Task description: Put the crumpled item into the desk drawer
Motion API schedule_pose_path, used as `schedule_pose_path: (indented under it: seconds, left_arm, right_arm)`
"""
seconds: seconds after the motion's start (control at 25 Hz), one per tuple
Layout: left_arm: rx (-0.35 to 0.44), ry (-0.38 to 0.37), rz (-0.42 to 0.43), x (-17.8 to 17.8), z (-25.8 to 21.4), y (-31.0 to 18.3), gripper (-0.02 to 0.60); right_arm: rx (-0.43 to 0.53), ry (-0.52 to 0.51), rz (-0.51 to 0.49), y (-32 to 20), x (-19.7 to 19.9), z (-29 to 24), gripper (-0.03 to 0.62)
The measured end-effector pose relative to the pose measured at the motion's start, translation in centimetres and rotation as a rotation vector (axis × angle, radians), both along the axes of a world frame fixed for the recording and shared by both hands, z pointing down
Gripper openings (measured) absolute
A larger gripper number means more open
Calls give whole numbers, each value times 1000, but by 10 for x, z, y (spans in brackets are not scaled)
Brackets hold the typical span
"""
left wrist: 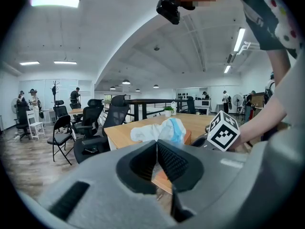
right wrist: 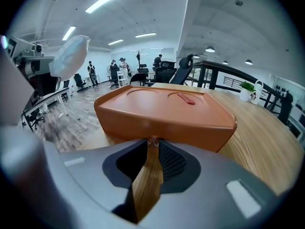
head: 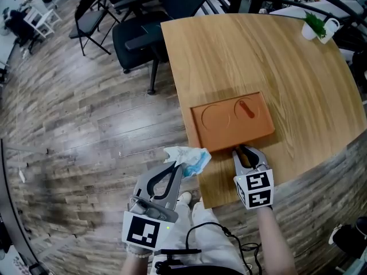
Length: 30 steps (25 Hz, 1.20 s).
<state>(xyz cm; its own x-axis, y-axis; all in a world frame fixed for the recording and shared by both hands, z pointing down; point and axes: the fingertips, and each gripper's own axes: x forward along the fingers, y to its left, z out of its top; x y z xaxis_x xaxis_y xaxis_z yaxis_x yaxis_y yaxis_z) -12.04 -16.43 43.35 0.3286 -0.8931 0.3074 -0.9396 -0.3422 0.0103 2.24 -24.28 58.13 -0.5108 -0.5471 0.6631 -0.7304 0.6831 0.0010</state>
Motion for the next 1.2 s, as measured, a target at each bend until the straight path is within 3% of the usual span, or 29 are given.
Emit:
schedule_pose_path:
  seconds: [0.8,1.2]
  left_arm:
    - [0,7,25,5,0,2,6]
    - [6,14,87,22,3,5,6]
  right_arm:
    - [-4,-20,38,16,9,0,80]
    - [-2,-15,58,41,23,2,80]
